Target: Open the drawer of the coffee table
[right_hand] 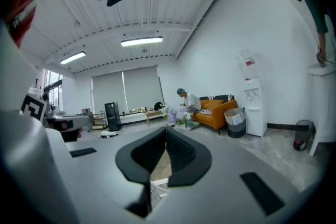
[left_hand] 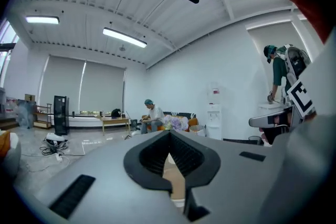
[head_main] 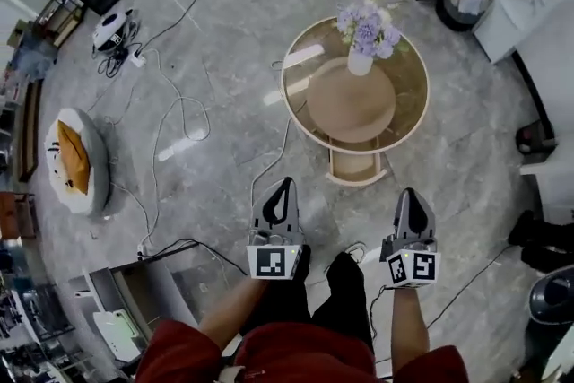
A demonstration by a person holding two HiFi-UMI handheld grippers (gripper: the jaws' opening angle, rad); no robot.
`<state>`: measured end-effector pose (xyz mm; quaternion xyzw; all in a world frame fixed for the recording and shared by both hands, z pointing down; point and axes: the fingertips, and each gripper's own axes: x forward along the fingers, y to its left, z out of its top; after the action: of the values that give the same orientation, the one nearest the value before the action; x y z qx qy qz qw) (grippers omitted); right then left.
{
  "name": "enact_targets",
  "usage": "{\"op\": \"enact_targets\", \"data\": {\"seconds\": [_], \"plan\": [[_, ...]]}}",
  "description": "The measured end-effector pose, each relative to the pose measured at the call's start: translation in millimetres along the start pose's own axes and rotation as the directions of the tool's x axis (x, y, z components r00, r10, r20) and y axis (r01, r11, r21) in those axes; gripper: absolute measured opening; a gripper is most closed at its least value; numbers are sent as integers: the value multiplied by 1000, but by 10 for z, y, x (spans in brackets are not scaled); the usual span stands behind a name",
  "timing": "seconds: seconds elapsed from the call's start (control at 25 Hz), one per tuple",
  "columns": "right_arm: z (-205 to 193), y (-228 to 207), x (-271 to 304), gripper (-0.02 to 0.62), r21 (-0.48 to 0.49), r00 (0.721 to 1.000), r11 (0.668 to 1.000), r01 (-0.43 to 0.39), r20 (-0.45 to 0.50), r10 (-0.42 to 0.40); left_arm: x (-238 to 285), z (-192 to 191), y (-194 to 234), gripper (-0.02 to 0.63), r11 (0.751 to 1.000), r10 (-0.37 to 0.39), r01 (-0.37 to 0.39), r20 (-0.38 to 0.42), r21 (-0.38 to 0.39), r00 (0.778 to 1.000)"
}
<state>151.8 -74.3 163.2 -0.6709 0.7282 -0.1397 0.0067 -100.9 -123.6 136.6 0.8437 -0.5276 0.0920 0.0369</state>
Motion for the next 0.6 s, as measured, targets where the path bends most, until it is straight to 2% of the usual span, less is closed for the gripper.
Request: {"op": "enact_targets", "data": {"seconds": [0.2, 0.32, 0.4, 0.6], "plan": [[1162, 577, -286, 23, -55, 997, 997, -46, 58, 49, -482, 1078, 87, 14, 1000, 3, -3, 12, -5, 1000], [1663, 796, -415, 23, -62, 993, 996, -65, 95, 71, -667, 1439, 132, 14, 1000, 4, -4, 36, -5, 999], [1949, 924, -463, 23, -107, 990, 991, -84, 100, 94, -721, 1652, 144, 14, 1000, 4, -4, 70, -2, 998], [2361, 1028, -555, 23, -126, 987, 989, -73, 135, 91, -809, 2029, 197, 14, 999, -1, -5, 122, 44, 992]]}}
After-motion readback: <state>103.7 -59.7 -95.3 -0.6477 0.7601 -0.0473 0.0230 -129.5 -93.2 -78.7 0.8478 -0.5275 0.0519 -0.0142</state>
